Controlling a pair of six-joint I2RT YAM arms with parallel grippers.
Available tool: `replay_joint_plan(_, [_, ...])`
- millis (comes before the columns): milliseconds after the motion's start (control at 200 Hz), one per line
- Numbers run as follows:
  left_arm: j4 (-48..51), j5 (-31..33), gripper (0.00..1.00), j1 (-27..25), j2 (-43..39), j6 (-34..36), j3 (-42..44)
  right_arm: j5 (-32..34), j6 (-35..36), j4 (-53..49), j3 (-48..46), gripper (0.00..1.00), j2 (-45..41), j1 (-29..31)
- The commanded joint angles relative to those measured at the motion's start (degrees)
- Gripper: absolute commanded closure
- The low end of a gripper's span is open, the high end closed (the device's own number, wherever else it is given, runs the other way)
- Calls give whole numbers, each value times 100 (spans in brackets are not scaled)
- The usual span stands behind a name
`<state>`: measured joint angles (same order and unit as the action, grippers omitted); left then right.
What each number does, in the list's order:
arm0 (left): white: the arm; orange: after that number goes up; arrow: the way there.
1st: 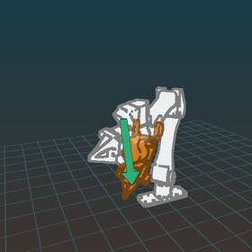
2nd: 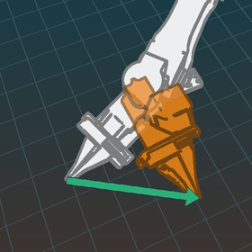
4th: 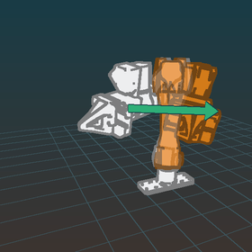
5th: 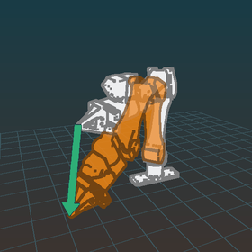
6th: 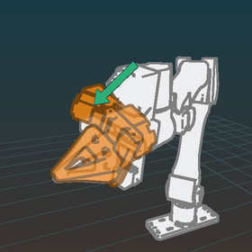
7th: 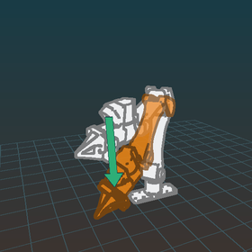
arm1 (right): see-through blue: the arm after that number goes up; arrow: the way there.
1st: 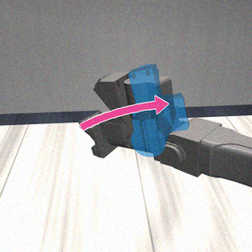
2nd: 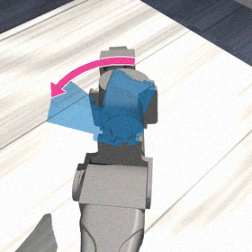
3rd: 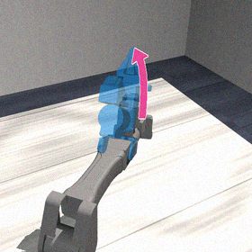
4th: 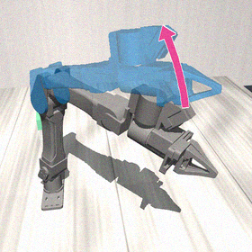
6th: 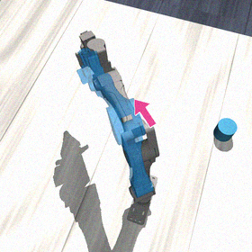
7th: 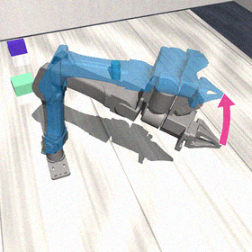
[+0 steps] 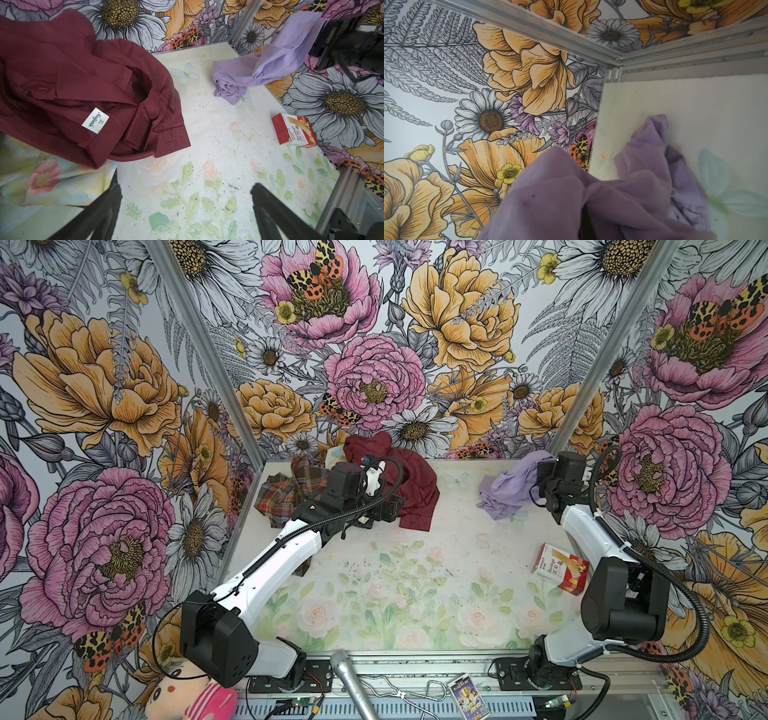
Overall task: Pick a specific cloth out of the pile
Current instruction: 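Lower the lavender shirt onto the clear table area with the right gripper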
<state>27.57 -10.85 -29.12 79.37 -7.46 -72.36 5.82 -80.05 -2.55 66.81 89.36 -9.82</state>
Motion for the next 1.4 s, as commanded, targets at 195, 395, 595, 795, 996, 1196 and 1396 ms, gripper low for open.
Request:
replay_joint_plan(195, [134, 305, 1, 147, -291, 51, -16, -370, 1214, -458, -5, 100, 246, -139])
replay_joint_plan(395, [161, 279, 1, 203, -326, -33, -24, -465, 1908, -1074, 420, 100, 769, -125])
replay_joint_plan(595, [160, 177, 1, 214, -247, -123, -42, -422, 2728, -1858, 1202, 100, 1424, -77])
replay_joint_plan(795, [159, 150, 1, 229, -207, -159, -42, -411, 3232, -2567, 2100, 100, 2196, 78])
replay_joint_plan(996, [157, 111, 1, 252, -191, -157, -50, 199, 3705, -3569, 3260, 100, 3113, 420])
replay_joint_plan(1196, [157, 86, 1, 249, -177, -185, -46, 263, 3784, -4326, 4464, 100, 4171, 521])
replay_joint_plan(1396, [144, -20, 1, 306, -123, -226, -71, 480, 3874, -4853, 5121, 100, 4807, 513])
